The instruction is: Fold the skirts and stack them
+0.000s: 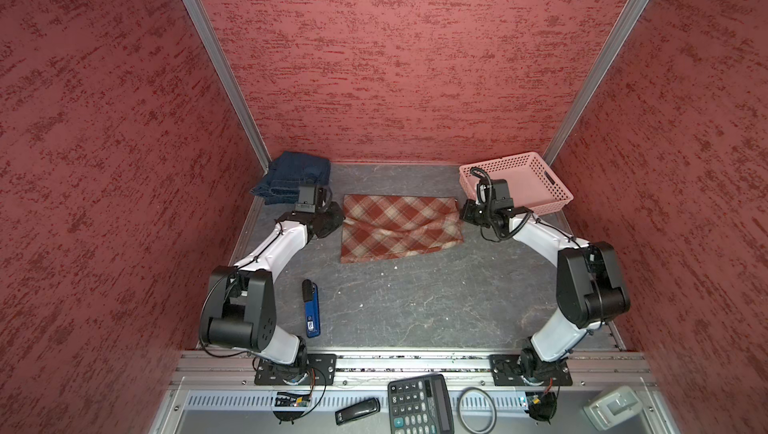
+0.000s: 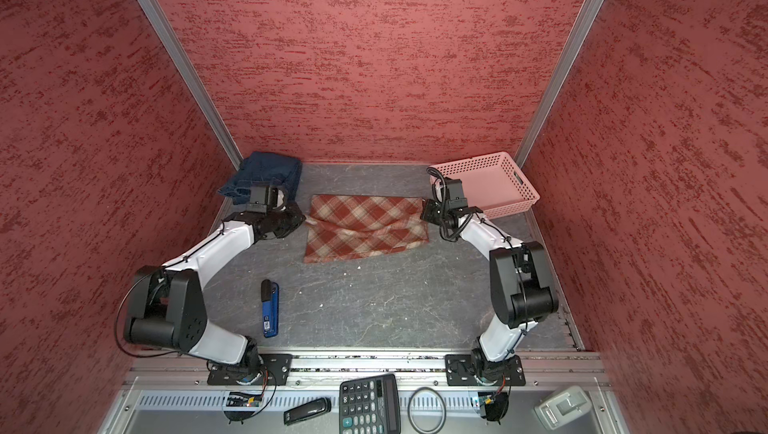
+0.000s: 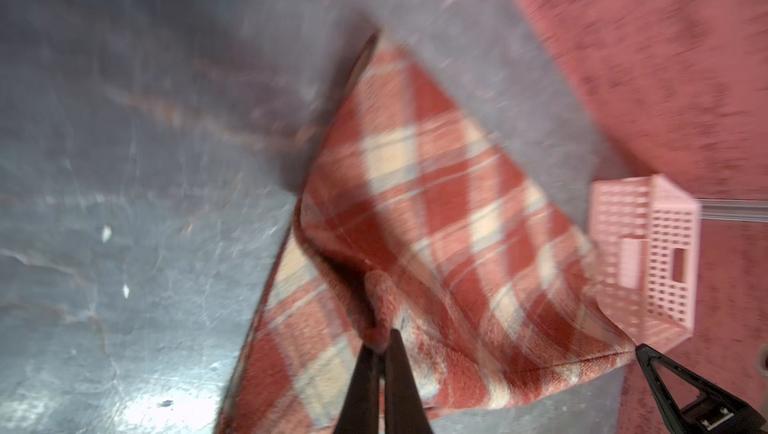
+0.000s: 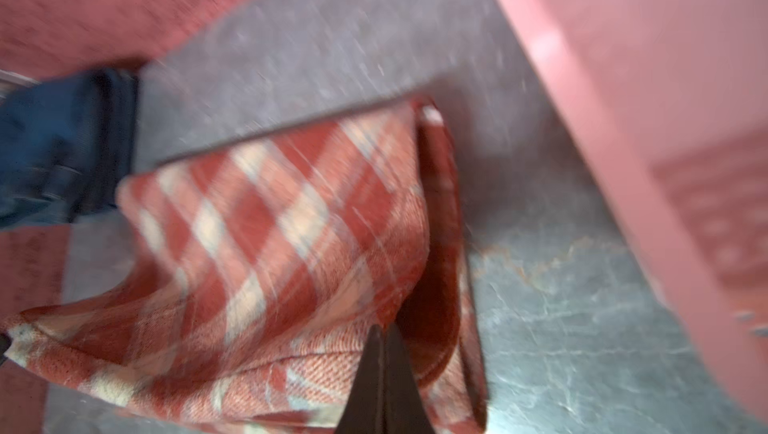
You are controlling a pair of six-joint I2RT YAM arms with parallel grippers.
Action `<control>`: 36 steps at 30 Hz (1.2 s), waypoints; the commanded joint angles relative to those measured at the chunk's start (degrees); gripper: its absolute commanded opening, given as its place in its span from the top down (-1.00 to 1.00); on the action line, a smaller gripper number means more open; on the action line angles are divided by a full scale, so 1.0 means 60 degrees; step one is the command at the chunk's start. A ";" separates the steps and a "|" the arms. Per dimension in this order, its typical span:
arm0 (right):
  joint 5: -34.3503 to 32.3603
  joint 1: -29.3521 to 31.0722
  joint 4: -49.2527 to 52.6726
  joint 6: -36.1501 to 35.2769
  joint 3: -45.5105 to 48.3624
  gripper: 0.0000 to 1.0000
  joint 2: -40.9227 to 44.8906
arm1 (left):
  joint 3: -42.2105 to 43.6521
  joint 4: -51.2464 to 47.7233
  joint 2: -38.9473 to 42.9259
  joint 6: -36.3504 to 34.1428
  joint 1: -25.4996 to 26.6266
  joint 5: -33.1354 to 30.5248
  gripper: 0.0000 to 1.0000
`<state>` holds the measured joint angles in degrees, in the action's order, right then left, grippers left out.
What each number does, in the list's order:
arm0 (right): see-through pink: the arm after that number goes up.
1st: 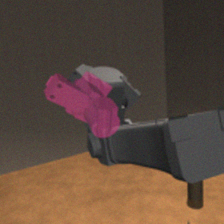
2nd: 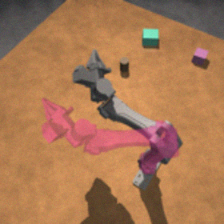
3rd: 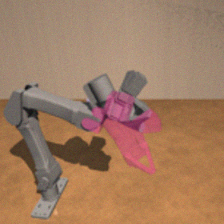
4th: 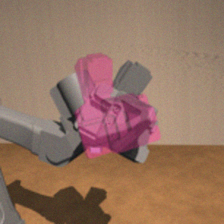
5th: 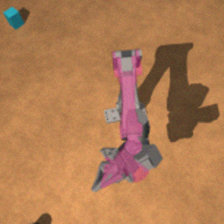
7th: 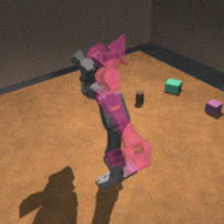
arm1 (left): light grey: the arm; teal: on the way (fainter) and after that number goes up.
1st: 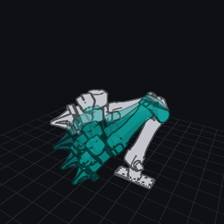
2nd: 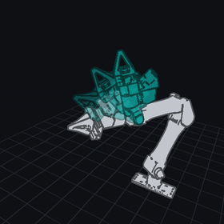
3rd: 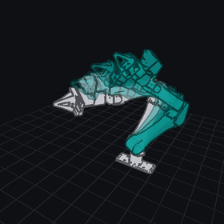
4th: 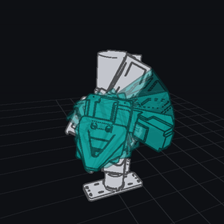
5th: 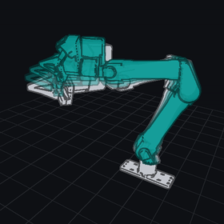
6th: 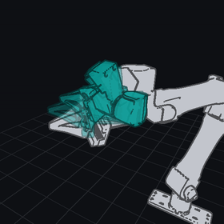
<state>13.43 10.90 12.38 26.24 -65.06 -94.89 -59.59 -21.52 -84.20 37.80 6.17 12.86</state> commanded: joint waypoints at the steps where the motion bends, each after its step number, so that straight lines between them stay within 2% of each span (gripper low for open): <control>1: -0.0348 0.0031 0.0518 -0.0224 -0.0407 1.00 0.0814 | -0.0074 -0.0859 0.0713 -0.0280 0.0043 -0.0239 1.00; 6: -0.0523 0.0035 0.0758 -0.0388 0.0185 1.00 0.1446 | 0.1107 -0.0916 0.1624 0.0010 0.0194 -0.0372 1.00; 9: -0.0554 0.0036 0.0560 -0.0349 0.0892 1.00 0.1439 | 0.2144 -0.0506 0.1718 0.0306 0.0234 -0.0291 1.00; 15: -0.0259 0.0039 -0.0446 0.0099 0.2418 1.00 0.0896 | 0.3286 0.0609 0.0457 0.0359 0.0233 -0.0619 1.00; 19: 0.0030 0.0133 -0.0968 0.0414 0.3138 1.00 0.0648 | 0.3319 0.1137 -0.0537 0.0249 -0.0010 -0.0479 1.00; 23: 0.0043 0.0231 -0.0851 0.0419 0.3292 1.00 0.0629 | 0.3116 0.1156 -0.0803 0.0166 -0.0015 -0.0454 1.00; 24: 0.0066 0.0221 -0.0773 0.0385 0.3289 0.94 0.0650 | 0.3047 0.1109 -0.0824 0.0136 -0.0011 -0.0471 1.00; 26: 0.0017 0.0220 -0.0464 0.0317 0.3208 0.35 0.0831 | 0.2888 0.0924 -0.0767 0.0047 -0.0032 -0.0478 1.00; 27: -0.0058 0.0229 -0.0280 0.0280 0.3128 0.15 0.0944 | 0.2809 0.0841 -0.0683 0.0008 -0.0019 -0.0487 0.89; 29: -0.0072 0.0221 0.0094 0.0228 0.2919 -0.18 0.1240 | 0.2574 0.0569 -0.0384 -0.0127 -0.0027 -0.0583 0.48; 32: 0.0040 0.0173 0.0423 0.0453 0.2600 -0.38 0.1480 | 0.2258 0.0262 0.0166 -0.0297 -0.0040 -0.0839 -0.08; 36: 0.0613 0.0064 0.0111 0.1020 0.2475 -0.53 0.1288 | 0.1895 0.0218 0.0658 -0.0614 0.0033 -0.1144 -0.51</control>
<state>14.68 11.70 13.08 29.71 -49.15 -87.31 -46.15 -19.46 -82.32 36.10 6.28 8.51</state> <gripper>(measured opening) 0.762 0.736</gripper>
